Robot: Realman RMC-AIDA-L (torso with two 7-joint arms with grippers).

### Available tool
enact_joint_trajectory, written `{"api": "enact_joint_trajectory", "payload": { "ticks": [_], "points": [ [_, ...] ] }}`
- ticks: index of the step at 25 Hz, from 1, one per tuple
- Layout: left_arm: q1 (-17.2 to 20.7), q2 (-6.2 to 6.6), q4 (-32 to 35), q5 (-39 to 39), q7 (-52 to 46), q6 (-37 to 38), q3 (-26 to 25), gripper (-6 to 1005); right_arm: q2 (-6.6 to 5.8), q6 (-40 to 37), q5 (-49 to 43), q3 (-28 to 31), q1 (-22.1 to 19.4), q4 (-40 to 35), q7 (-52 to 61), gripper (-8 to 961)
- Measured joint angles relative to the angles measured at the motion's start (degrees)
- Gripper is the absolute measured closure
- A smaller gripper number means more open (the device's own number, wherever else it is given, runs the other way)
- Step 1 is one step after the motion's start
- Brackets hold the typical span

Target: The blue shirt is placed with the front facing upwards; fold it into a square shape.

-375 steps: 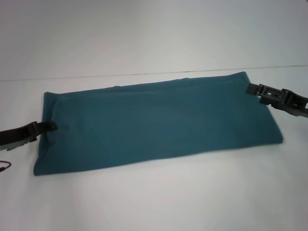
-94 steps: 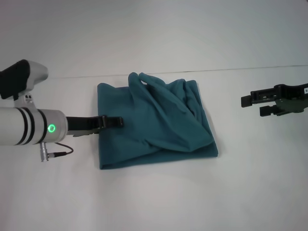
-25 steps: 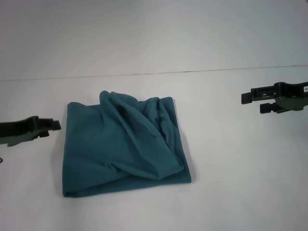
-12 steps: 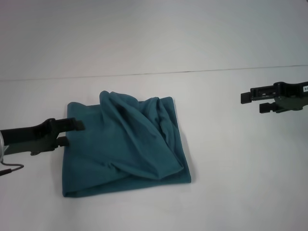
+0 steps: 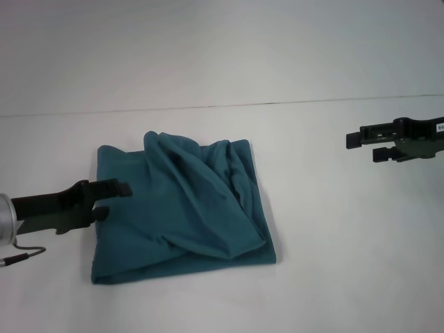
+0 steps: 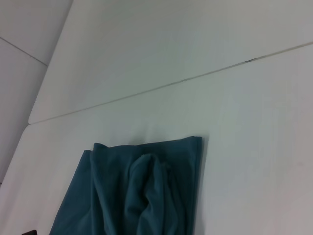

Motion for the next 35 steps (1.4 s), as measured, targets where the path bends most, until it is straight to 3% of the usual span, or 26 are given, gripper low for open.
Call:
{"api": "enact_joint_trajectory", "payload": {
  "ticks": [11, 17, 20, 23, 24, 29, 35],
  "points": [
    [2.09, -0.05, 4.11, -2.63, -0.15, 4.19, -1.79, 245, 0.57, 0.1, 0.09, -0.24, 0.48, -0.22, -0.09, 14],
    [0.59, 0.01, -0.35, -2.5, 1.87, 3.55, -0.98, 248, 0.73, 0.03, 0.09, -0.36, 1.07, -0.22, -0.09, 14],
    [1.6, -0.15, 3.29, -3.26, 2.4, 4.65, -1.46, 248, 0.93, 0.01, 0.03, -0.56, 1.64, -0.25, -0.09, 14],
    [3.14, -0.64, 8.65, -4.77, 7.64, 7.45, -1.49, 248, 1.22, 0.1, -0.08, -0.82, 2.25, -0.34, -0.55, 14],
    [3.65, -0.69, 10.45, -5.68, 16.2, 10.93, -1.55, 248, 1.38, 0.31, -0.09, -0.93, 2.55, -0.36, -1.21, 14],
    [3.98, -0.59, 10.69, -5.06, 30.34, 17.65, -1.6, 248, 2.43, 1.79, -0.38, -2.33, 5.21, -0.82, -3.19, 14],
    [5.39, -0.7, 10.59, -4.61, 28.57, 18.56, -6.78, 248, 3.72, 4.14, -2.13, -7.94, 12.16, -0.94, 0.54, 14]
  ]
}}
